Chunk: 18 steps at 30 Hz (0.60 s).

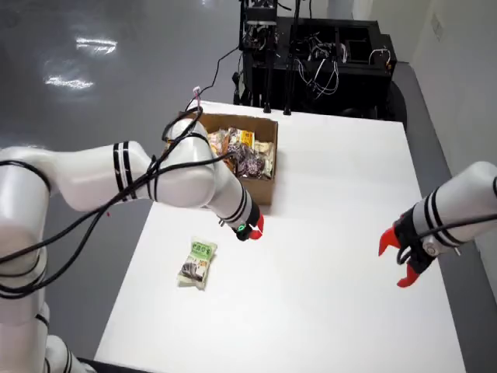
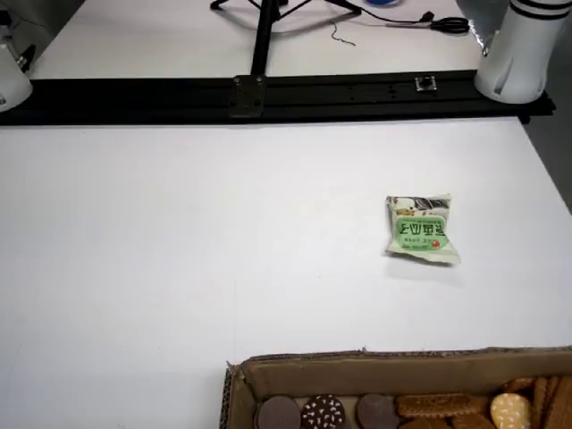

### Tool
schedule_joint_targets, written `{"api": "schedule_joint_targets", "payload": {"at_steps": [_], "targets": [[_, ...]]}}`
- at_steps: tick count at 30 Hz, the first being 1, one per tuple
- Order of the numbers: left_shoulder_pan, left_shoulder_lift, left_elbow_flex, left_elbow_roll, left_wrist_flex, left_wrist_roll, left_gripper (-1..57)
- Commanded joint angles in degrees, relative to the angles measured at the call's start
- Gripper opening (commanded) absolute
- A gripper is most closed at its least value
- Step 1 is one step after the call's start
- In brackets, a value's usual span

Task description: Grasp a snack and put it in the bin.

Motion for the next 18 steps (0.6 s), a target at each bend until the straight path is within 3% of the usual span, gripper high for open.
{"api": "schedule_joint_targets", "payload": {"at_steps": [1, 18], "targets": [[0.00, 0.00, 0.00, 0.00, 0.00, 0.00, 2.8], [0.00, 0.00, 0.00, 0.00, 0.00, 0.00, 3.8]]}}
